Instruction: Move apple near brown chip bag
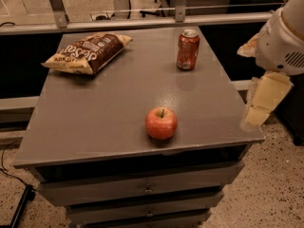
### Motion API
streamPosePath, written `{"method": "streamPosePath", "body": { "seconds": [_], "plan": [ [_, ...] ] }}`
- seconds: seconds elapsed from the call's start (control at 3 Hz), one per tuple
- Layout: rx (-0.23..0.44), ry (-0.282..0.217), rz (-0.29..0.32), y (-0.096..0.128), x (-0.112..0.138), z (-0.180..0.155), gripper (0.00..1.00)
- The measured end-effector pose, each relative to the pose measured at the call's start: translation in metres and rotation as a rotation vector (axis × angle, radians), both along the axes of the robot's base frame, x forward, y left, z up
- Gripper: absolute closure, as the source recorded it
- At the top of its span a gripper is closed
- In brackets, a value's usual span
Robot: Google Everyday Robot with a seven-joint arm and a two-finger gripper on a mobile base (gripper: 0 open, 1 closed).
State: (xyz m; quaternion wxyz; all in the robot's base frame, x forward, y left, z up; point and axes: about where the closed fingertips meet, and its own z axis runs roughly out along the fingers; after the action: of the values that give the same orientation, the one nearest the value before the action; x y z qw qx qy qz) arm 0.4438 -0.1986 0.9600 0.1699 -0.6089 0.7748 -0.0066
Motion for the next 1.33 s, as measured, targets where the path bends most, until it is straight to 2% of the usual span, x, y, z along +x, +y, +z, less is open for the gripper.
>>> {"method": "streamPosePath", "body": {
  "seconds": [0.67, 1.0, 1.33],
  "plan": [
    [0.249, 0.062, 0.073, 0.083, 0.016, -0.055, 0.00],
    [0.352, 0.082, 0.082, 0.115, 0.014, -0.077, 0.00],
    [0.397, 0.087, 0.080, 0.137, 0.011, -0.099, 0.00]
  ]
}}
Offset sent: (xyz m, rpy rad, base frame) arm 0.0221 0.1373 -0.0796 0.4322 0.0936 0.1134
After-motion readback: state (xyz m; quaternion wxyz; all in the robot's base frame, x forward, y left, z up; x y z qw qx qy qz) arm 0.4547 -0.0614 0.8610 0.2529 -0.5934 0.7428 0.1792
